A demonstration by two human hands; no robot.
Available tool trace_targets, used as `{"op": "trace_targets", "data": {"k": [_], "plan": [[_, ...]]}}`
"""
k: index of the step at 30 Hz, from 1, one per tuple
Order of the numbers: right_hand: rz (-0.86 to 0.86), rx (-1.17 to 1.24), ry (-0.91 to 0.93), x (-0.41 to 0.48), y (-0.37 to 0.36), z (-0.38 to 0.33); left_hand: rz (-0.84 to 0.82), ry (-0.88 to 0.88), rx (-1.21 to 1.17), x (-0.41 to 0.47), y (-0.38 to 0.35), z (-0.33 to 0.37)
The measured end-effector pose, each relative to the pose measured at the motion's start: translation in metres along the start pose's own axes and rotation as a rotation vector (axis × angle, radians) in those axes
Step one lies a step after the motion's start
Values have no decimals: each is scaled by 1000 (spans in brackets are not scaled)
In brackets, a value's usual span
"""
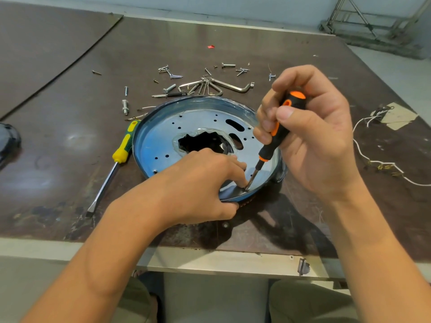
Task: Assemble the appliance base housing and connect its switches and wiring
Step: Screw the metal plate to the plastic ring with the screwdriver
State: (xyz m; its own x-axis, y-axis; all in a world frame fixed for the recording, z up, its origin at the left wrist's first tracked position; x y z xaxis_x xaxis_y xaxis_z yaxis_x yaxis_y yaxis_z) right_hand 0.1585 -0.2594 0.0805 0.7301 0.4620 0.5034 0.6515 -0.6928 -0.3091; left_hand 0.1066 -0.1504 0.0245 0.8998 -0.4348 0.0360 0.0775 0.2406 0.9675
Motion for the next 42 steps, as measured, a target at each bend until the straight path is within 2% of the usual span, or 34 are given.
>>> {"op": "trace_targets", "data": {"k": [3,10,18,26,31,36,38,42], "plan": [[32,55,9,1,4,-4,9,1,1,0,0,0],[20,-38,34,-1,6,-2,-4,12,-28,0,-3,-3],[-8,24,-69,-3,0,4,-5,7,-22,1,-2,-2],[-110,14,-121,-7,-15,13,-5,-1,38,1,0,2],[2,-78,-84,-4,-10,12,-22,29,32,0,0,1],[39,62,-176,-6,-9,19,-14,31,27,1,0,1],[38,11,-119,-7,-9,14,-11,26,22,1,-1,0],[151,-48,1,-6,-3,9,18,22,23,0,0,0]]}}
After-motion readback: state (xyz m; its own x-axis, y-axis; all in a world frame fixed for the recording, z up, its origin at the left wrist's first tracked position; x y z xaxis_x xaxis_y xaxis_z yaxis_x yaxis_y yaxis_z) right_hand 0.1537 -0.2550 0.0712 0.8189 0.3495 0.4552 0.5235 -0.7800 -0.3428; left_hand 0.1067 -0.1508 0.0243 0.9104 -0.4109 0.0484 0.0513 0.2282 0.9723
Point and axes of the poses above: each hand's wrist, its own x-axis towards the middle knuckle, its own y-axis out of the back of the hand, z = x × y, the point moved 7 cm from there along x, towards the middle knuckle, and after that the axes turned 8 degrees about x, right-handed, at the moved point
